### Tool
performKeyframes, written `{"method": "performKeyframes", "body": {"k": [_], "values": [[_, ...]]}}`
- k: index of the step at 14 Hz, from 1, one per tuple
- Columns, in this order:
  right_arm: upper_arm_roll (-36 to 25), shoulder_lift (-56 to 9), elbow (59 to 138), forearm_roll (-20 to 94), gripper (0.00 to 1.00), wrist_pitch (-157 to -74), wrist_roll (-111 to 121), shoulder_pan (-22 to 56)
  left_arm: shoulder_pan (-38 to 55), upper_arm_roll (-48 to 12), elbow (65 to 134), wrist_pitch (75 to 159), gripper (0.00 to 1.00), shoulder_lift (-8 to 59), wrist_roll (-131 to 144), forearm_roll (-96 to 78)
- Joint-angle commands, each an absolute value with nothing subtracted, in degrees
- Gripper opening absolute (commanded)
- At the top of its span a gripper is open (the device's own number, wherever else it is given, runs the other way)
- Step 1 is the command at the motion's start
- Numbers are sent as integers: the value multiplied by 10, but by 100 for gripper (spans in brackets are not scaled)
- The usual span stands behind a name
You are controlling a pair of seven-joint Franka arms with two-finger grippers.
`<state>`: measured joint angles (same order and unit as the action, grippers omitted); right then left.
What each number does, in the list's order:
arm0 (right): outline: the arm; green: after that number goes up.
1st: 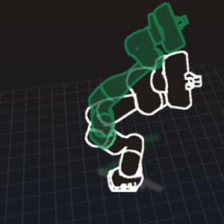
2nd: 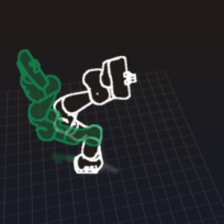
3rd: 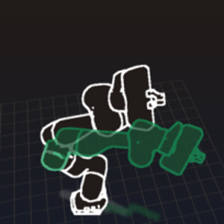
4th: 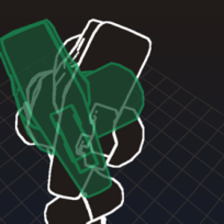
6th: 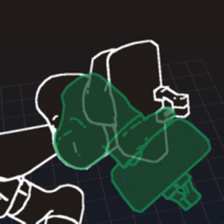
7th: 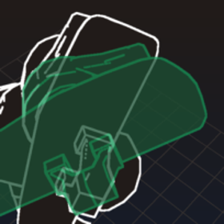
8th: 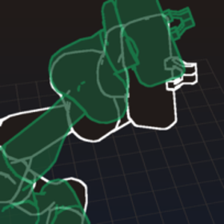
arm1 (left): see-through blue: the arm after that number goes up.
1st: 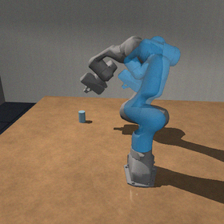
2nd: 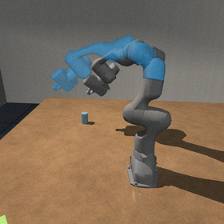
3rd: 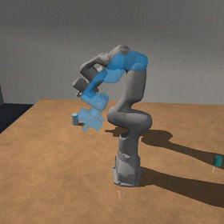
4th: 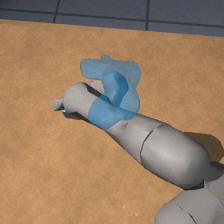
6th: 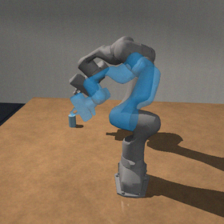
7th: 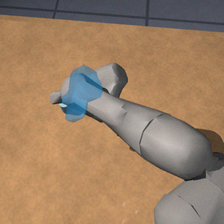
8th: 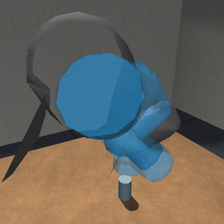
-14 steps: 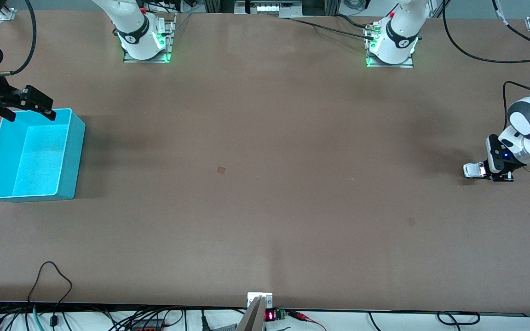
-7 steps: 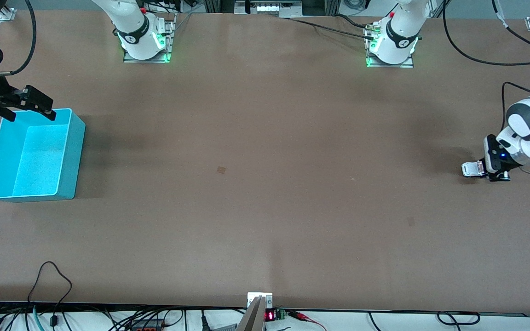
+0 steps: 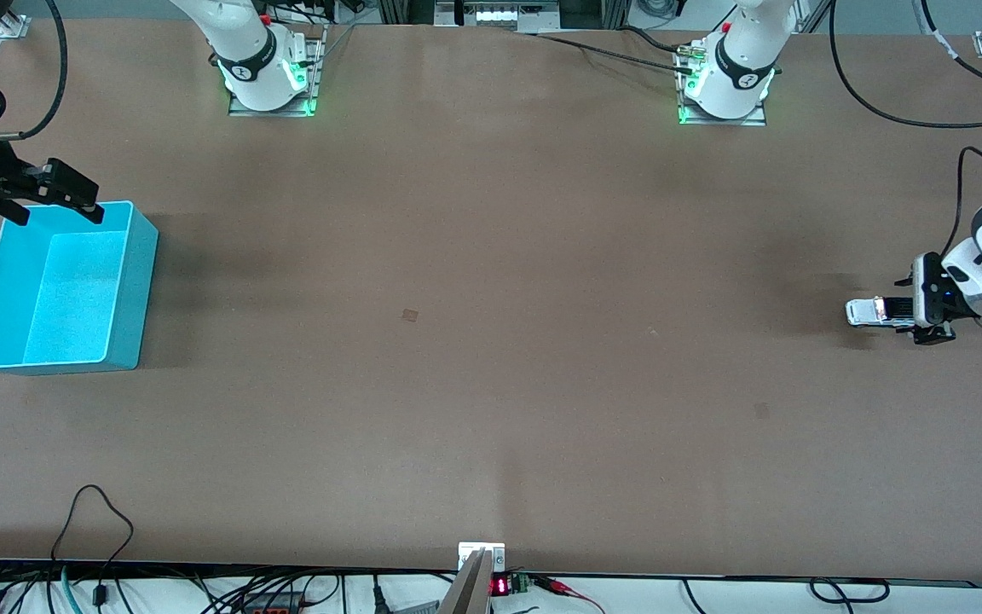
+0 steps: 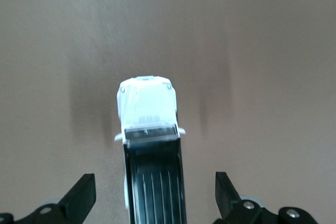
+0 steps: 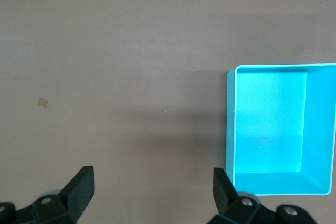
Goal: Wind and store white jeep toy
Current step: 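Drag the jeep backward with the left gripper, then release it, then raise the left gripper away while the jeep rolls toward the bin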
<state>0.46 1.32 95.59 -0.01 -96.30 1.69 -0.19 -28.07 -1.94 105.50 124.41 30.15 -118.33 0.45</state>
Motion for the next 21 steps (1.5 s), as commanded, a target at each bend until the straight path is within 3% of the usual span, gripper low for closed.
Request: {"method": "performKeyframes", "body": {"k": [1, 9, 21], "values": [[5, 25, 968, 9, 100, -962, 25, -5, -283, -25, 1036, 1181, 100, 276, -1156, 9], [4, 25, 968, 9, 100, -962, 25, -5, -238, -30, 940, 1026, 100, 259, -986, 24], [4, 25, 968, 9, 100, -962, 25, -5, -102, -36, 810, 792, 100, 216, -472, 25]]}}
